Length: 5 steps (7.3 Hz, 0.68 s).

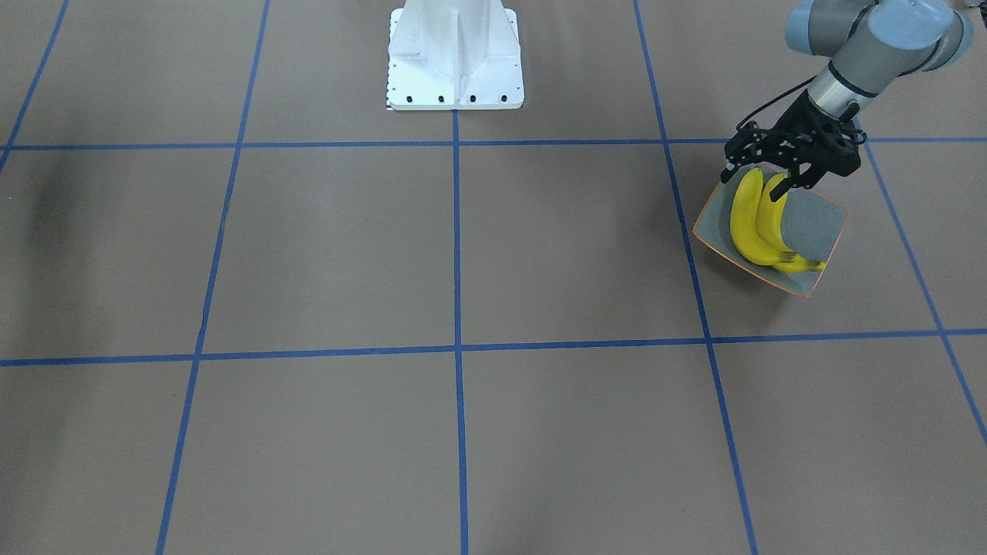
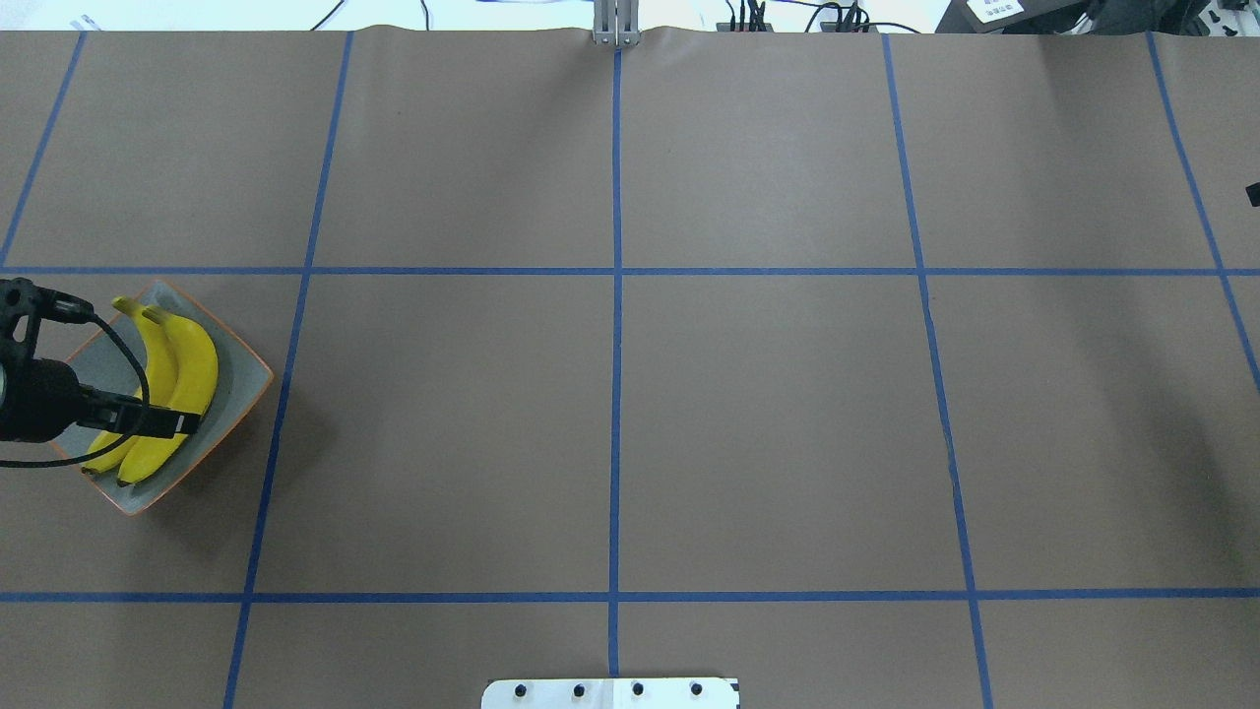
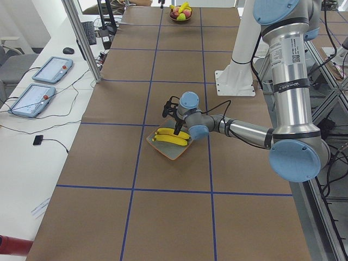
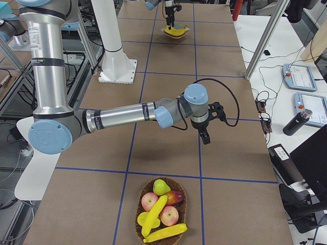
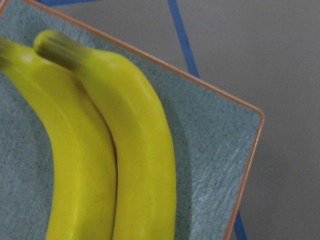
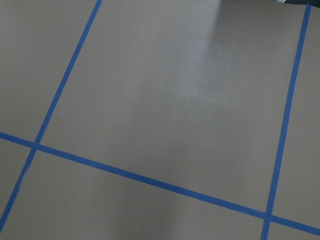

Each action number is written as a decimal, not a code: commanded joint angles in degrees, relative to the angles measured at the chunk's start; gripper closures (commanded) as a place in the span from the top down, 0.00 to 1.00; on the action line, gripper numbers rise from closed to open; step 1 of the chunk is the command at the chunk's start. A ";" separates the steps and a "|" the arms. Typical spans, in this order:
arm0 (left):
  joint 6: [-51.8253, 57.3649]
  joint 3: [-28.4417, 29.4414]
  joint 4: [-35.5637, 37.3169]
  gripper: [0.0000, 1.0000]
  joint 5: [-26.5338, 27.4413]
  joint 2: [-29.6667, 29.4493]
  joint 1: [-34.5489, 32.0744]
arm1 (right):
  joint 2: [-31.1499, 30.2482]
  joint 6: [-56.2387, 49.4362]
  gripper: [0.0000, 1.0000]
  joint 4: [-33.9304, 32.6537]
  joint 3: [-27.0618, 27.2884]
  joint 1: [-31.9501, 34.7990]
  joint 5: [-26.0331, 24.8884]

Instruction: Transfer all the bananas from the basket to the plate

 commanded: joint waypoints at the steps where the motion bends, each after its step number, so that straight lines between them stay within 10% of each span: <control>1: 0.15 -1.33 -0.05 1.00 -9.31 -2.79 -7.72 | -0.12 -14.51 1.00 0.12 -7.85 4.62 0.04; 5: -0.02 -2.29 0.04 1.00 -9.52 -4.12 -7.91 | -8.62 -42.29 1.00 0.47 -12.98 10.18 1.81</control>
